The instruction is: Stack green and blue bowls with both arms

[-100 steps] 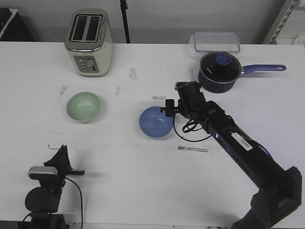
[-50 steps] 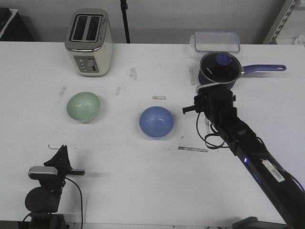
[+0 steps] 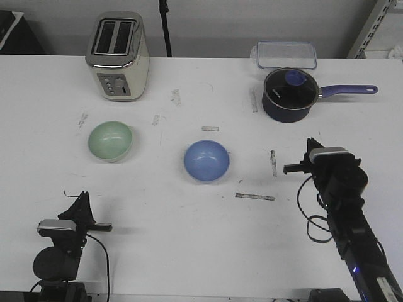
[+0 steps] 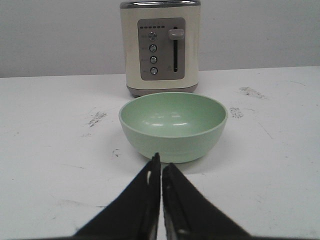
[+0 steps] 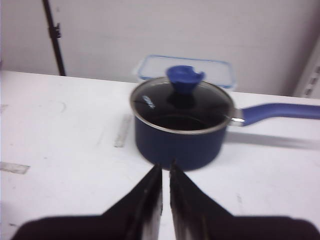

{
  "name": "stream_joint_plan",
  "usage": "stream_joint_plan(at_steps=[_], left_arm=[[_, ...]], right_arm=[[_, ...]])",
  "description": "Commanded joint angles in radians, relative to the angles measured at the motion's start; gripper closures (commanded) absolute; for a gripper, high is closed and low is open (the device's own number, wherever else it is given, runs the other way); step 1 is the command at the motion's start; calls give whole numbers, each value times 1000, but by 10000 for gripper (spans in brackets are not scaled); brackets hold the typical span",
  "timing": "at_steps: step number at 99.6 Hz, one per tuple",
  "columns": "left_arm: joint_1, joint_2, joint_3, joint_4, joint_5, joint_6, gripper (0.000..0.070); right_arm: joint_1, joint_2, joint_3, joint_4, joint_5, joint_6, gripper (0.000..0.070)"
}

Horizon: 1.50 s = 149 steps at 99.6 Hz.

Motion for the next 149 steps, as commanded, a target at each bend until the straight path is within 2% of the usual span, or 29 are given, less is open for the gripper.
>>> stream_joint_plan(at_steps=[1,27,45,56,96,149], left_arm=[[1,-2,-23,16,1,-5,698],[1,-2,-23,16,1,-5,698],[1,-2,-23,16,1,-5,698],[1,-2,-23,16,1,-5,698],[1,-2,-23,16,1,-5,698],[1,-2,-23,22,-1,-5,698]], right_arm=[[-17,-60,-31,13,-1,0,685],[-49,-350,-189,-6,-1,0,685],[-49,-508,-213,-155,-1,4,685],[-49,-571,-213,-190,-1,4,685],[-49,-669,-212,-188,-1,3,685],[-49,-670,-212,-159,-1,3,685]])
